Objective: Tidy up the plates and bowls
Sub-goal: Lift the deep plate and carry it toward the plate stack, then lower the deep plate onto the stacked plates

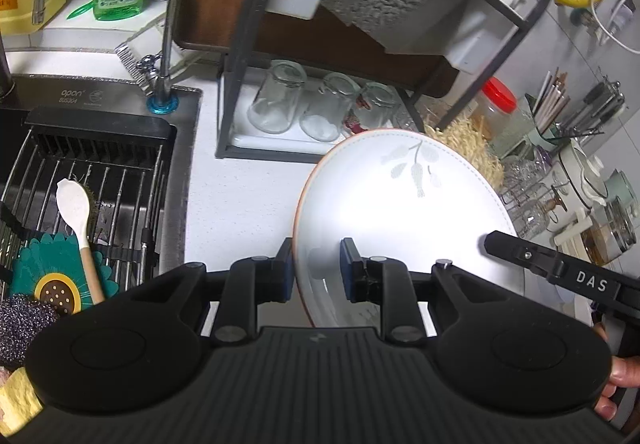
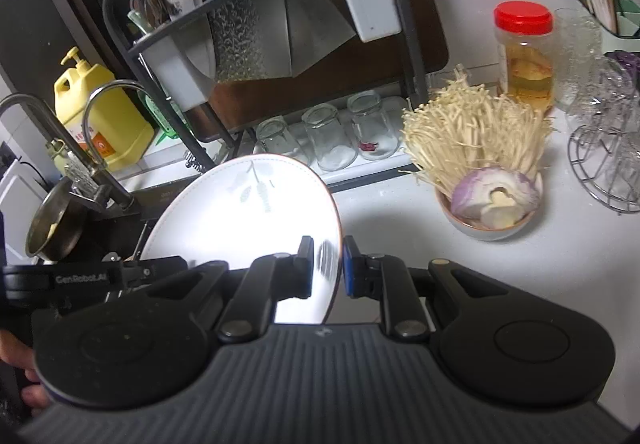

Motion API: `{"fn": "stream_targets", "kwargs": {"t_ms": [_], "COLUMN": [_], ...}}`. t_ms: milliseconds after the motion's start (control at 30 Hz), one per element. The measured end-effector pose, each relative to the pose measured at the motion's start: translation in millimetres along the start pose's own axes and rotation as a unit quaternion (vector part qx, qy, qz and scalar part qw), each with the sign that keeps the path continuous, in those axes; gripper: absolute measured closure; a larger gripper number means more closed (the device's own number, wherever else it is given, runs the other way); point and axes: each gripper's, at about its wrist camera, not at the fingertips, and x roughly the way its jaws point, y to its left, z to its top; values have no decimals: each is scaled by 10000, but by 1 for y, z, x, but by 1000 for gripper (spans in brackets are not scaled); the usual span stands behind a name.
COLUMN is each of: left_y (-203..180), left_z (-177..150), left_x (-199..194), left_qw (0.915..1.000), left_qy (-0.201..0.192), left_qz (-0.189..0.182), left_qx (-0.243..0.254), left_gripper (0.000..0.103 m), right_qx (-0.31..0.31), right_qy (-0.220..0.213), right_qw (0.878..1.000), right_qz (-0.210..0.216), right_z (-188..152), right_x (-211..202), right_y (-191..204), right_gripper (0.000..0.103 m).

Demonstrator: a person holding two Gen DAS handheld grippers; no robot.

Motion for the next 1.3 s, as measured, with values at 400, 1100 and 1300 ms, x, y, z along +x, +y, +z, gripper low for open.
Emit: {"fn": "stream_targets", "kwargs": {"t_ms": [400,1100,1300], "left_y": [-49,-127,-131], "left_z": [-16,-71,-85], "left_x": [1,59,89], "left_qw": [9998,9934,9904], "left_qy": [135,999,1277], "left_qz": [-3,98,146], "left_qx": [129,556,503], "left_gripper": [76,76,76], "right_qx": [293,752,757], "right_qy": [-191,213,333], "right_qw": [9994,9950,9934], "right_qz": [-56,-619,-788], "right_z": [-16,-77,-88], "right_x": [-43,-68,-56], "right_y": [-32,-117,-134], "right_gripper": [85,85,85]}}
